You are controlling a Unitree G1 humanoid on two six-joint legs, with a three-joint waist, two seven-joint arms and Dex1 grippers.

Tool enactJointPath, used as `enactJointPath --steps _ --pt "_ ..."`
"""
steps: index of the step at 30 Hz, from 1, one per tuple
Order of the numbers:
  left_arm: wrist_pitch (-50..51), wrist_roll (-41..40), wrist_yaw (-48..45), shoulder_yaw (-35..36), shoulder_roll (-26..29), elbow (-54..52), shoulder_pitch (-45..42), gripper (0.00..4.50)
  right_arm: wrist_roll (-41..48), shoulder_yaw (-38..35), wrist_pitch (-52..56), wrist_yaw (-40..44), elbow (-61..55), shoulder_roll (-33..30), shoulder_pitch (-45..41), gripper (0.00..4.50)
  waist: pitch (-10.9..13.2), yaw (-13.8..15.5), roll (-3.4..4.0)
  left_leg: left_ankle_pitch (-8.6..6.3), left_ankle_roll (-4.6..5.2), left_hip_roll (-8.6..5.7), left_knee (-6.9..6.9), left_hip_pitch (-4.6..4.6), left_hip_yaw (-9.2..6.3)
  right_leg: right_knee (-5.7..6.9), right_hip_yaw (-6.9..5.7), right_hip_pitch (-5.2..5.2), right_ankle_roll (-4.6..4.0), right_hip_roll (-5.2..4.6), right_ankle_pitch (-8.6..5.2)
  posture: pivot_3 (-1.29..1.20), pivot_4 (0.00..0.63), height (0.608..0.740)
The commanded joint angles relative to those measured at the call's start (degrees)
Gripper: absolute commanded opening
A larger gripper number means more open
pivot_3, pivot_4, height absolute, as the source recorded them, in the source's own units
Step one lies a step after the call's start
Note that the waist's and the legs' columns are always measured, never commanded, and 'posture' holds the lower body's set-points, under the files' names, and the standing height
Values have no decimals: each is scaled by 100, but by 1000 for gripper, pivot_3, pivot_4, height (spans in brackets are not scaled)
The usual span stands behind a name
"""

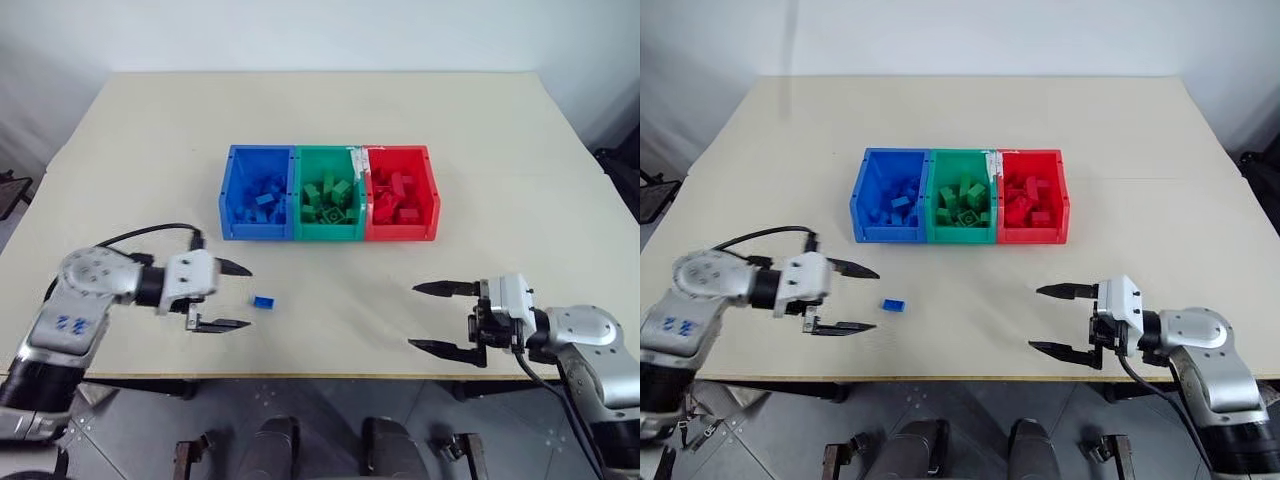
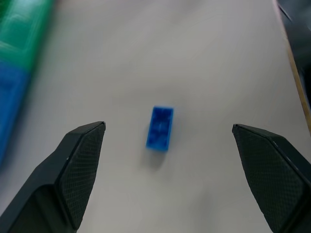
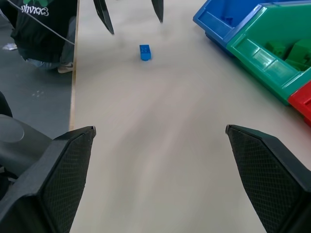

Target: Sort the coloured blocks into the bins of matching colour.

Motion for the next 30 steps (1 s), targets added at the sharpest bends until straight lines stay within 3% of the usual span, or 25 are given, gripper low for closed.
enactJointPath --steps 1,6,9,20,26,30 --pt "2 315 -33 -297 -138 339 -319 4426 135 -215 64 -191 -436 -32 212 4500 0 -13 0 0 0 0 0 0 7 0 0 0 0 0 0 0 150 740" --pt "85 583 56 -555 -390 644 -594 4426 164 -314 139 -438 -790 -3 556 4500 0 -33 -1 0 1 -1 4 -2 26 2 -1 1 0 -1 0 0 150 740" --pt "224 600 68 -620 -518 675 -660 3894 171 -338 153 -543 -884 -2 647 4500 0 -33 -1 0 2 -1 6 -2 27 2 -1 1 1 -1 0 0 150 740" --pt "333 557 -104 -625 -463 521 -471 515 218 -285 193 -720 -994 -11 597 4500 0 -6 0 0 2 -1 16 -1 22 3 -1 7 1 -1 0 0 150 740" --pt "715 -267 269 203 -763 535 -400 515 510 -340 317 -1221 -1174 375 495 4500 0 -32 -1 0 2 1 15 -1 -18 3 -1 6 0 -1 0 0 150 740" --pt "1455 -670 1701 1143 -1451 811 -875 515 473 -380 204 -1742 -1260 784 354 4500 0 16 -1 0 1 2 26 -7 -36 6 -5 7 1 -3 1 0 150 740"
